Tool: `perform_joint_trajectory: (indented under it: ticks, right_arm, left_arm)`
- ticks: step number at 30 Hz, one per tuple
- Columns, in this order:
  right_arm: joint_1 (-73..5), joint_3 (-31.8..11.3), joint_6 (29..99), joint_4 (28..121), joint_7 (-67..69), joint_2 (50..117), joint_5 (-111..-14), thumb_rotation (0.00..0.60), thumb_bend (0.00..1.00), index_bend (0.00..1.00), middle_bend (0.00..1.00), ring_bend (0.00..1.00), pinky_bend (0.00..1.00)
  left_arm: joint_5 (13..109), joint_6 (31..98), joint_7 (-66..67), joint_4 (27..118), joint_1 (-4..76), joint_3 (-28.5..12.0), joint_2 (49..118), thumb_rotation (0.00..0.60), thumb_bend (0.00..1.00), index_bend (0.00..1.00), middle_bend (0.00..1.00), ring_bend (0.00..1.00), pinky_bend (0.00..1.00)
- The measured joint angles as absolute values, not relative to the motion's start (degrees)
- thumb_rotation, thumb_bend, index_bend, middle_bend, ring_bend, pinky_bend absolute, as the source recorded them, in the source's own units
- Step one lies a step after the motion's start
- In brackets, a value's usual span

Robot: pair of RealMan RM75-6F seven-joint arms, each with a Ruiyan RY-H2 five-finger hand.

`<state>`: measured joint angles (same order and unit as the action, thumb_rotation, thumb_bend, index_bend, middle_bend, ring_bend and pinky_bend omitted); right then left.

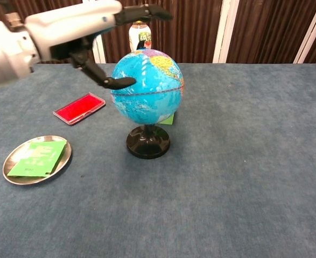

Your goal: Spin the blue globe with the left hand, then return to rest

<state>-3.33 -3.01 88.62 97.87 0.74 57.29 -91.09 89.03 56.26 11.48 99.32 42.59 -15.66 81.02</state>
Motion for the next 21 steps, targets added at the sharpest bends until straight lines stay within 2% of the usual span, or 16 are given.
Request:
perform_joint_trajectory:
  ticks: [11,21]
  right_arm:
    - [-3.1,-2.8,88.6,97.7,1.5,57.0,-91.0,0.600,0.05,0.00,0.00,0.00,0.00]
    - [-3.4,-2.8,87.5,97.0,2.8,57.3,-90.4,0.600,0.05,0.00,0.00,0.00,0.00]
  left_arm:
    - [76.9,52.2,20.5,97.8,48.6,-18.4,86.3,0.600,0.32,0.00,0.00,0.00,0.00]
    - [70.7,53.3,25.2,96.7,51.2,-18.8,88.2,0.600,0.31,0.00,0.00,0.00,0.00]
